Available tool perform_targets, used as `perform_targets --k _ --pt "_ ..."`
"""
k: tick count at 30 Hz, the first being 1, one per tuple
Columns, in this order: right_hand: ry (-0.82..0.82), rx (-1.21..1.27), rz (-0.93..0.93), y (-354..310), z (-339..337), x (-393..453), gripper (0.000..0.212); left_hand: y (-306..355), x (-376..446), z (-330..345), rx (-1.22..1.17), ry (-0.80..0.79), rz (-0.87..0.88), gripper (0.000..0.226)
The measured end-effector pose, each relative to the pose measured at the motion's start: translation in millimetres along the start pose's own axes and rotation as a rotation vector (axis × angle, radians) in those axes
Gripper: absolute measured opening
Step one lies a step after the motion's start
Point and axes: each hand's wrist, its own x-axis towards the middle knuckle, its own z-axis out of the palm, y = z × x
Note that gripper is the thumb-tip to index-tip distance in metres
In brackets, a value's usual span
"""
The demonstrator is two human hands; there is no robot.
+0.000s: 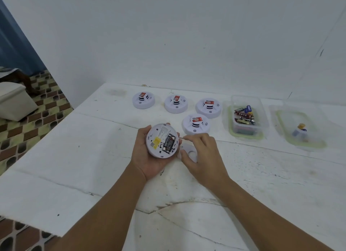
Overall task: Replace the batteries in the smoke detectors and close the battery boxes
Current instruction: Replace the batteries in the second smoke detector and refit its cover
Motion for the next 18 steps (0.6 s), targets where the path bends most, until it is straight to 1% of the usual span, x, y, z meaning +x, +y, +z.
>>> perform_targets --k 2,4,7,12,18 --pt "-0.02 0.096 -0.029 -8.1 5.1 4.2 0.038 -0.1 0.6 0.3 0.031 -0.01 -0.019 0.052" --pt "-0.059 0.167 -0.028 -14.4 12.3 9.1 0.039 -0.2 0.7 1.1 0.04 -0.016 -0.041 0.051" --pt "-0.049 0.21 0.002 -19.8 21.4 16.5 0.042 0.6 0.7 3.3 0.017 -0.011 -0.059 0.051" --pt "-0.001 0.242 0.001 -13.5 26.5 19.1 0.036 1.0 3.3 2.3 0.018 -0.022 -0.071 0.051" --pt "0.011 0.219 -0.028 -12.6 26.3 16.0 0.042 1.1 2.0 4.5 0.017 -0.027 -0.073 0.05"
